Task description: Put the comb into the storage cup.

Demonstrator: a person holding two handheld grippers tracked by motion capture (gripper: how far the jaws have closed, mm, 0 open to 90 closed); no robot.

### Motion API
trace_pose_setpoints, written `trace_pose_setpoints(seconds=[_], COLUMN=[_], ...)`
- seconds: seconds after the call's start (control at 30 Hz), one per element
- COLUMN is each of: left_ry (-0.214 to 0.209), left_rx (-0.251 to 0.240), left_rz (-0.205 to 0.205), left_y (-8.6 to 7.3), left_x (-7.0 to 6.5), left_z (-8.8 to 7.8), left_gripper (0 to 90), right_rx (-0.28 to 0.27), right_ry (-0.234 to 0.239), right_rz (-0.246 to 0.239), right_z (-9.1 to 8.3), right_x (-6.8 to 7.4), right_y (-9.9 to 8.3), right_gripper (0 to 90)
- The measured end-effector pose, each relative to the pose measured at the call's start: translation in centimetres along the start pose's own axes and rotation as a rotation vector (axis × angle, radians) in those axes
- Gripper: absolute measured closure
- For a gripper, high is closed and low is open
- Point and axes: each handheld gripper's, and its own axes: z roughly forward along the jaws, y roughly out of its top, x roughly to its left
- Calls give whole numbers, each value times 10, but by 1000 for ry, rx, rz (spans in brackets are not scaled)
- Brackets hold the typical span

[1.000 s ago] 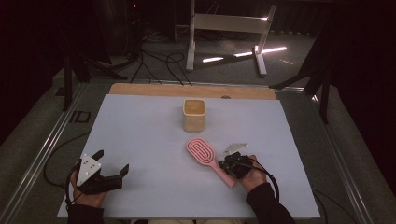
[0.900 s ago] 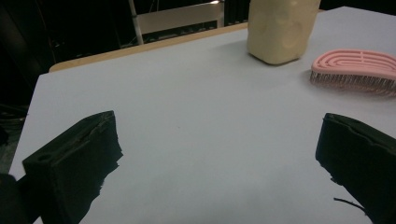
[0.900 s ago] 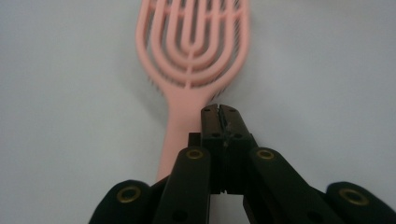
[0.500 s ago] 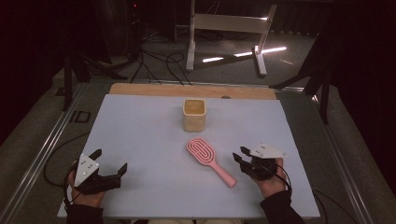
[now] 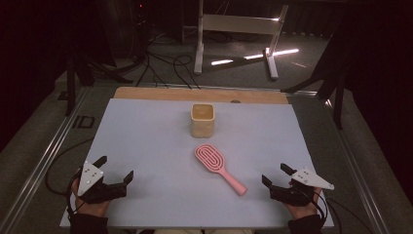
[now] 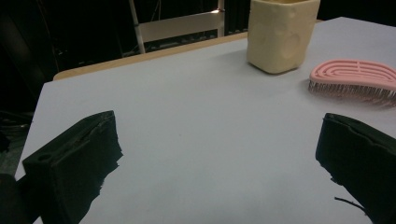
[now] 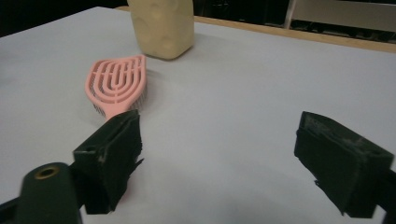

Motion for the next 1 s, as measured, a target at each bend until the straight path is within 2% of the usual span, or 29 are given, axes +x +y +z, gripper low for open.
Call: trace_pose_setpoints(seconds=[0.17, 0.37, 0.5, 0.77, 1.0], left_ry=[9, 9, 7, 3, 0], left_rx=[-8, 2, 1, 7, 6], left_rz=[-7, -8, -9, -13, -10], left_y=[0, -2, -1, -1, -1], left_x=[1, 1, 1, 1, 0], left_z=[-2, -1, 1, 3, 3], left_gripper=[0, 0, 0, 0, 0], right_rx=[14, 27, 37, 80, 143], right_ry=[13, 13, 35, 59, 82], right_rz=[-4, 5, 25, -1, -34], right_z=[1, 3, 5, 13, 24], right_x=[0, 1, 1, 7, 17], right_y=[-1, 0, 1, 13, 38], right_gripper=[89, 85, 85, 86, 90])
